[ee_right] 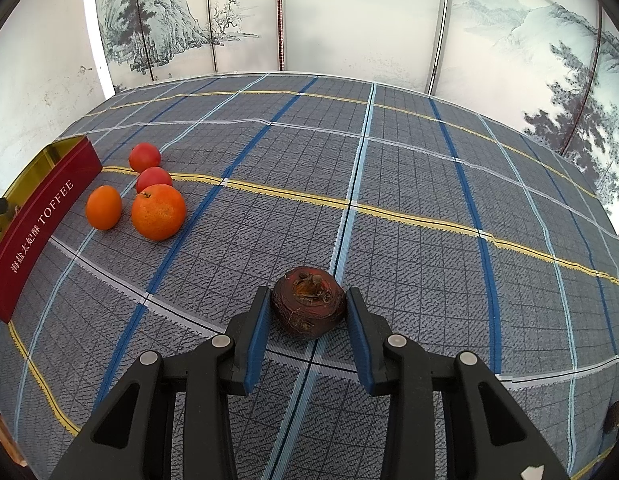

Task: Organize fruits
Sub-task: 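Carry the brown dried fruit into the tin with the right tool and release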

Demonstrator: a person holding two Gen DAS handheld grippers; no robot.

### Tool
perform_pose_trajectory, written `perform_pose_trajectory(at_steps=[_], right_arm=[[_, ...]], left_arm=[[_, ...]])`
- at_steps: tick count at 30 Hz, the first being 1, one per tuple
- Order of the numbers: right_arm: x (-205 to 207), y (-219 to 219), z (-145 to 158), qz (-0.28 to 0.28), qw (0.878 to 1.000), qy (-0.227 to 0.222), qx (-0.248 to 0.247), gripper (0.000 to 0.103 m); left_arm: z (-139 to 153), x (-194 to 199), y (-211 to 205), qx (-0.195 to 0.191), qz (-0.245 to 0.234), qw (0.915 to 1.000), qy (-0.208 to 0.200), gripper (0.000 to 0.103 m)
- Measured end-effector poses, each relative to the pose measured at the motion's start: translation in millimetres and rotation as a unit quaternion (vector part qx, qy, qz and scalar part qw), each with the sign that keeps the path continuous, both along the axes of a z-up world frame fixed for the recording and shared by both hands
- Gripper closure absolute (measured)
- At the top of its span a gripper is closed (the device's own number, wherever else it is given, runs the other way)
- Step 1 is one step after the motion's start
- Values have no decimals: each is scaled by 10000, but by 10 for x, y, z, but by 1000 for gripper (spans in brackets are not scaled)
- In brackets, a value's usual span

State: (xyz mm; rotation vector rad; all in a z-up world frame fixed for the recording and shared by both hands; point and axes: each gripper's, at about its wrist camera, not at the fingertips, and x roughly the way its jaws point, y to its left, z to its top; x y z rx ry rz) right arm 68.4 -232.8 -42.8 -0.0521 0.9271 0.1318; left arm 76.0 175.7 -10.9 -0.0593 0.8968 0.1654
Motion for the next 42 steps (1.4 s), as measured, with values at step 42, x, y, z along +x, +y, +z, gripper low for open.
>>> perform_pose_trajectory(at_steps=[42], right_arm=[[-203,2822,440,3054,9508,-149,503,68]], left_arm=[[68,-1071,584,-304,1131,9931,-69,15]])
